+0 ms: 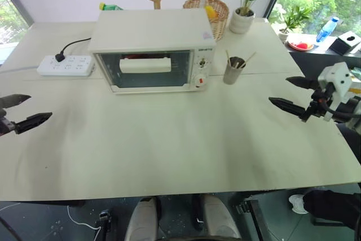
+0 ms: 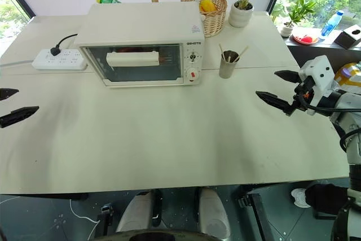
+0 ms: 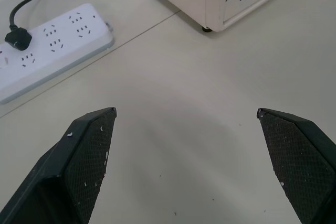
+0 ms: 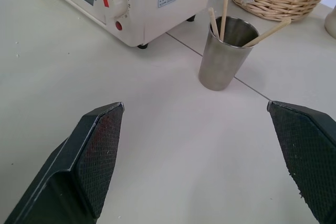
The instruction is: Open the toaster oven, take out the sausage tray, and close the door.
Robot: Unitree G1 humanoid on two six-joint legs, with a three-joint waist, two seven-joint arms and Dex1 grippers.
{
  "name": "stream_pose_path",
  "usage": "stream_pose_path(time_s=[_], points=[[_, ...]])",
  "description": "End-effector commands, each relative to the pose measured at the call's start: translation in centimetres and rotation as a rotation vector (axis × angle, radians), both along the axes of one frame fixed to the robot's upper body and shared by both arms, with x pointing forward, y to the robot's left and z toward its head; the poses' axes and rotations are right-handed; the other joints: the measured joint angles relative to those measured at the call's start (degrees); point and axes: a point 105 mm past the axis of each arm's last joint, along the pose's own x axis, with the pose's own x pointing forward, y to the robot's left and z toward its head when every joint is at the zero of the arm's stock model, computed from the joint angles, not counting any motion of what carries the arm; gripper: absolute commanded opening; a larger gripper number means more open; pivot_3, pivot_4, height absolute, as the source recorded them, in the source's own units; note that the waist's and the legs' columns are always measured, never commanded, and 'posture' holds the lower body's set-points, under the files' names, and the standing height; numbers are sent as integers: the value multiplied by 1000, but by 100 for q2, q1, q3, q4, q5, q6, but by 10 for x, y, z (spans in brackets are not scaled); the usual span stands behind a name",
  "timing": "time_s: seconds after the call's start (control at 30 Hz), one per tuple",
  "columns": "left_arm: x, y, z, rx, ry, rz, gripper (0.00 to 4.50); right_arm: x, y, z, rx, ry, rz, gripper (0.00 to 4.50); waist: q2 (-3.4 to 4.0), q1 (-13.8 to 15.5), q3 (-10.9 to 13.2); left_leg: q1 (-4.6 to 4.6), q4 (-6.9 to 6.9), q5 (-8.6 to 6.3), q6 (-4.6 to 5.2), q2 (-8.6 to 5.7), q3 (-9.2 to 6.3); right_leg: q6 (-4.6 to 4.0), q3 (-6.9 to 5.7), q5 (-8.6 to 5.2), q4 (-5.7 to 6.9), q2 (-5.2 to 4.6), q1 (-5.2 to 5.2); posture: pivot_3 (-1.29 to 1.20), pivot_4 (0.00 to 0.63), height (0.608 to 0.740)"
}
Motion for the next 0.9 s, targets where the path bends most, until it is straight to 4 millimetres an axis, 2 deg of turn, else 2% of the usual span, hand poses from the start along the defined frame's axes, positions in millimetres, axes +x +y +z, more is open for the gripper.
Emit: stream_pose_path(time_s=[0.03,0.27,0.4,0.6,0.67,0.73,0.8,0.9], points=[[-2,0,14,26,-50,-7,4500,-1,-1,17,-1,-55,2,4494,0,0,0,0,0,0,0,0,0,0,0,0,0,0,0,0,150,740],[2,-1,16,-7,-62,9,4500,0,-3,17,3,-51,-10,4494,0,1,0,0,0,0,0,0,2,0,2,0,0,0,0,0,150,740],[6,-9,18,-36,-65,-8,4500,-1,-3,17,23,-36,-10,4494,0,1,0,0,0,0,0,0,3,2,2,1,0,0,0,0,150,740],[16,-52,40,-88,-97,-164,4500,-5,7,24,9,-27,37,4494,-1,13,-1,-3,4,0,0,-1,3,13,5,8,0,0,0,0,150,740],[17,-67,44,-93,-86,-232,4500,-8,18,32,22,-27,71,4494,0,5,0,0,2,0,0,-2,5,16,8,9,1,2,0,0,150,740],[20,-84,50,-85,-88,-309,4500,-12,36,44,60,-32,127,4494,0,-15,0,3,2,0,0,-1,5,17,8,10,5,6,0,0,150,740],[22,-92,55,-85,-91,-345,4500,-15,48,51,86,-32,158,4494,0,-28,0,5,1,0,0,2,5,16,9,10,8,13,-1,0,150,740],[33,-115,66,-108,-106,-438,4500,-15,91,56,123,-40,244,4494,-1,-11,-1,6,1,0,0,2,1,16,9,9,9,18,-1,0,150,740]])
